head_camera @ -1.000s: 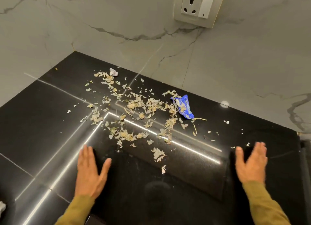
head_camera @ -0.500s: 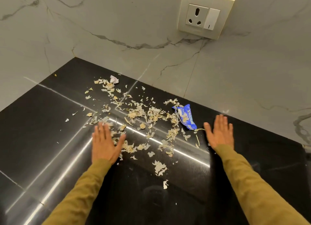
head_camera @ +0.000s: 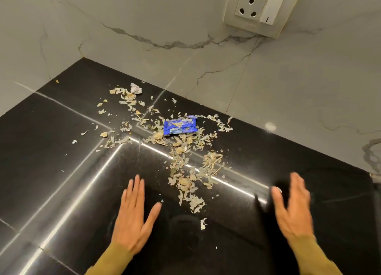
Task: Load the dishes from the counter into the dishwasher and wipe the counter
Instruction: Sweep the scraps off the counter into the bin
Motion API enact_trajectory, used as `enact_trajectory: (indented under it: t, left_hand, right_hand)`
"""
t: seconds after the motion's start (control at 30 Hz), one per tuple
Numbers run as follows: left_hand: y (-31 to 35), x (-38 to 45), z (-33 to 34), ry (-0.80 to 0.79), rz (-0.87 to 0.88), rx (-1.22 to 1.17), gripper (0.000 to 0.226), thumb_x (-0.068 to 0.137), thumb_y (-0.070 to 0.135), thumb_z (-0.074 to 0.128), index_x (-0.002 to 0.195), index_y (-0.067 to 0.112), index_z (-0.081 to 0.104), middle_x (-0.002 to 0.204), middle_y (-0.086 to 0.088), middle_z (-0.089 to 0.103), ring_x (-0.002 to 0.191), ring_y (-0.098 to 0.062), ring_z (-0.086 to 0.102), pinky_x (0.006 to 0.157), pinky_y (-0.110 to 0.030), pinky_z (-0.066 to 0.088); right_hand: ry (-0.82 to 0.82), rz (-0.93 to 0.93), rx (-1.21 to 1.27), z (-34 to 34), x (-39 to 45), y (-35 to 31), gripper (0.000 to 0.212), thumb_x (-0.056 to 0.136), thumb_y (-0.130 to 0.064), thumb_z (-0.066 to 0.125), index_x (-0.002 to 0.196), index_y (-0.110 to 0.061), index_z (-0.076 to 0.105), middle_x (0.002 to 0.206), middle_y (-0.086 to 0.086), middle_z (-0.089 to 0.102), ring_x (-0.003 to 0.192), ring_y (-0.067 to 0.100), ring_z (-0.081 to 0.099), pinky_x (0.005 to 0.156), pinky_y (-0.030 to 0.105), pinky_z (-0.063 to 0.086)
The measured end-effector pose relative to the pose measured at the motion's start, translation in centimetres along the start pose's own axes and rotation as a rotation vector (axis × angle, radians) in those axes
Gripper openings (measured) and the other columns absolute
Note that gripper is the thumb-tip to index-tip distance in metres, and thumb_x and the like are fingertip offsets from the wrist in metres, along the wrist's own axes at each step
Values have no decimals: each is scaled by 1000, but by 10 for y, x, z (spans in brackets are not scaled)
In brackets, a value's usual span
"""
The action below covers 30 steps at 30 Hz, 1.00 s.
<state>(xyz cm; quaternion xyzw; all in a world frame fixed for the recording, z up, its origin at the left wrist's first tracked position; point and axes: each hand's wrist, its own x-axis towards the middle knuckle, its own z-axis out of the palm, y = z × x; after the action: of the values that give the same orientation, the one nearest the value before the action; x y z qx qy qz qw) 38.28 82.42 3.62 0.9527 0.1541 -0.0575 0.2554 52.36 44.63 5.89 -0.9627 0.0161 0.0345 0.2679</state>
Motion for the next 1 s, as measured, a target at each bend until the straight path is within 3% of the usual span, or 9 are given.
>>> enact_trajectory:
  t: [0.1,0.27,0.4,0.53,0.73,0.8,0.87,0.93,1.0]
  left_hand:
    - [-5,-32,13,-46,-15,130,91,91,79,7,158,18,-7,165,6,-21,151,-10,-20,121,-30,-14]
    - [23,-19,18,-11,-50,229,98,90,82,10,156,14,-12,164,-3,-25,151,-17,-24,121,-36,-13]
    - [52,19,24,-18,-29,196,97,91,81,7,153,12,-21,159,-7,-35,146,-18,-34,120,-38,-17]
    - [64,45,19,-63,52,124,90,93,75,6,152,14,-24,157,-3,-38,142,-13,-40,123,-37,-16]
    - [6,-35,11,-37,32,136,95,92,79,12,158,12,-3,165,-1,-21,151,-16,-22,123,-34,-13]
    - [-12,-68,21,-152,51,234,103,89,81,25,157,5,17,168,-8,1,154,-23,-3,123,-36,-5]
    - [-17,-89,29,-189,50,278,108,85,84,28,156,4,16,167,-7,4,154,-23,0,124,-35,-4]
    - [-13,-93,38,-161,19,248,109,82,86,27,158,9,11,167,-7,5,154,-23,-1,123,-35,-4]
    - [-5,-86,46,-121,-19,259,111,82,87,28,155,3,20,166,-11,12,154,-25,3,124,-37,-2]
  right_hand:
    - [-85,207,-234,-5,-35,48,111,81,-85,4,154,-3,14,163,15,11,151,24,6,121,53,11]
    - [-110,116,-437,39,-29,-9,104,84,-78,-8,155,-3,6,163,12,-1,151,25,-4,122,50,2]
    - [-190,-140,-370,92,-2,-105,89,91,-74,-4,152,-11,-18,159,9,-24,147,23,-25,118,42,-17]
    - [-337,-276,-171,111,19,-162,82,93,-70,1,152,-16,-18,160,4,-23,146,15,-27,121,43,-13]
    - [-268,-256,-197,59,-53,-90,95,89,-79,18,153,-21,-21,159,-3,-29,146,8,-25,120,35,-12]
    - [-308,-248,-311,55,-98,-54,107,84,-84,22,156,-11,-9,164,8,-14,150,14,-13,122,38,-9]
    - [-306,-247,-432,61,-131,-33,89,95,-68,20,152,-1,13,162,20,7,151,25,3,122,43,-3]
    - [-213,-299,-525,73,-150,-26,72,103,-48,9,148,8,16,163,19,3,151,29,0,122,48,-2]
    - [-258,-238,-495,84,-149,-43,90,94,-68,12,153,1,11,161,17,11,151,29,3,120,52,0]
